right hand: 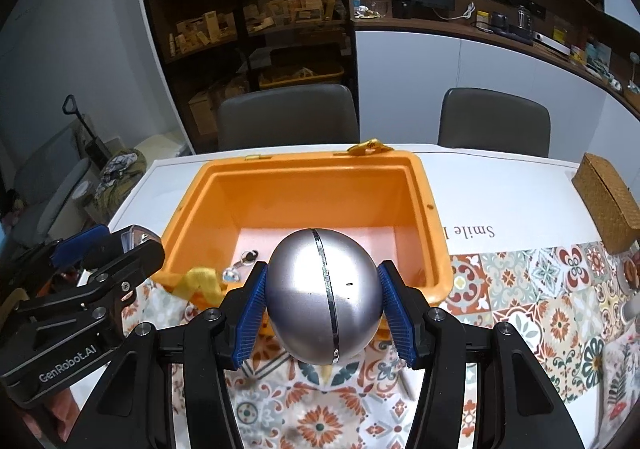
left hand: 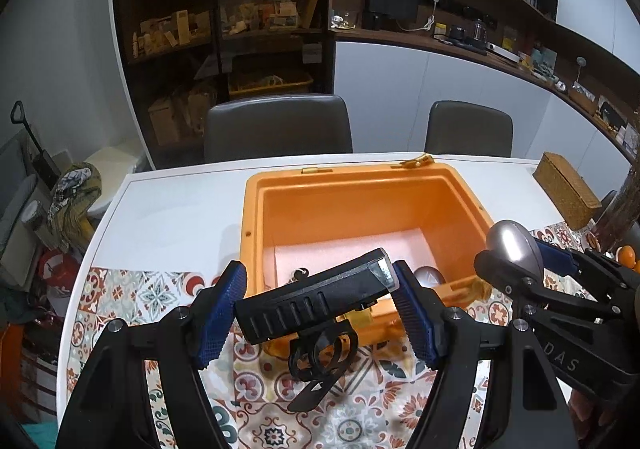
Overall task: Organize rigid objects
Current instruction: 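Lift and carry the black light and silver device over the orange crate, then open both tools to drop the black light and silver device into the crate, then raise both tools and move the right tool to the white plug charger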
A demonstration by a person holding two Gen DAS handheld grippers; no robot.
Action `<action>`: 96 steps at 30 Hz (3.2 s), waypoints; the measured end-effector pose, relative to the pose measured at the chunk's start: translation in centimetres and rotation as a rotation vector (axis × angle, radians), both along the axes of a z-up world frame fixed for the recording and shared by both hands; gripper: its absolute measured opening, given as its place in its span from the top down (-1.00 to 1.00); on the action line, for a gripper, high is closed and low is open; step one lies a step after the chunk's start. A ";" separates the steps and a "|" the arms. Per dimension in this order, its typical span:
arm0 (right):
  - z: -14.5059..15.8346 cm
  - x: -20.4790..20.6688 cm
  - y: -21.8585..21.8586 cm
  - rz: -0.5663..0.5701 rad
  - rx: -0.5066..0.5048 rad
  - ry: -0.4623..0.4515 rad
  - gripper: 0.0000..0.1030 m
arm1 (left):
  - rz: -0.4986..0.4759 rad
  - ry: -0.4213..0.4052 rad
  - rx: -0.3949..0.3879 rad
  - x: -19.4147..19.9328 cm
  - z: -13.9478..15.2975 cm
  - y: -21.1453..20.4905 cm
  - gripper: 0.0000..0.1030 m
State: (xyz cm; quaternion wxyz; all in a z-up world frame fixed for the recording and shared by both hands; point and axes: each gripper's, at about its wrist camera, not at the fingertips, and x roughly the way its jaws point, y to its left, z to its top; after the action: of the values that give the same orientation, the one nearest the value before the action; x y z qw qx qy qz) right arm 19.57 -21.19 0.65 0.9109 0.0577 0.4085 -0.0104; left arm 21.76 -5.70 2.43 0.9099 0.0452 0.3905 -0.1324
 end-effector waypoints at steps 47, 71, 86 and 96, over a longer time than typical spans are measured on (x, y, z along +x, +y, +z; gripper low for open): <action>-5.5 9.3 -1.8 -0.044 -0.018 0.284 -0.06 | 0.005 0.199 0.173 9.1 -5.5 -2.4 -0.45; -4.1 6.8 -1.8 -0.071 -0.061 0.252 -0.46 | 0.085 0.211 0.162 6.1 -4.4 -0.5 -0.72; -1.5 1.3 -2.8 -0.063 -0.021 0.175 -0.46 | 0.070 0.186 0.105 1.5 -2.6 -0.3 -0.75; -1.5 -1.5 -3.6 -0.065 -0.012 0.164 -0.46 | 0.058 0.171 0.115 -1.1 -3.0 -1.0 -0.76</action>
State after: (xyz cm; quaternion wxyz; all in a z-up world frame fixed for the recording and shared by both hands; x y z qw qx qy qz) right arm 18.11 -24.82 -0.88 0.8738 0.0642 0.4796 -0.0470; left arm 20.65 -6.72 -0.54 0.8726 0.0747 0.4748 -0.0869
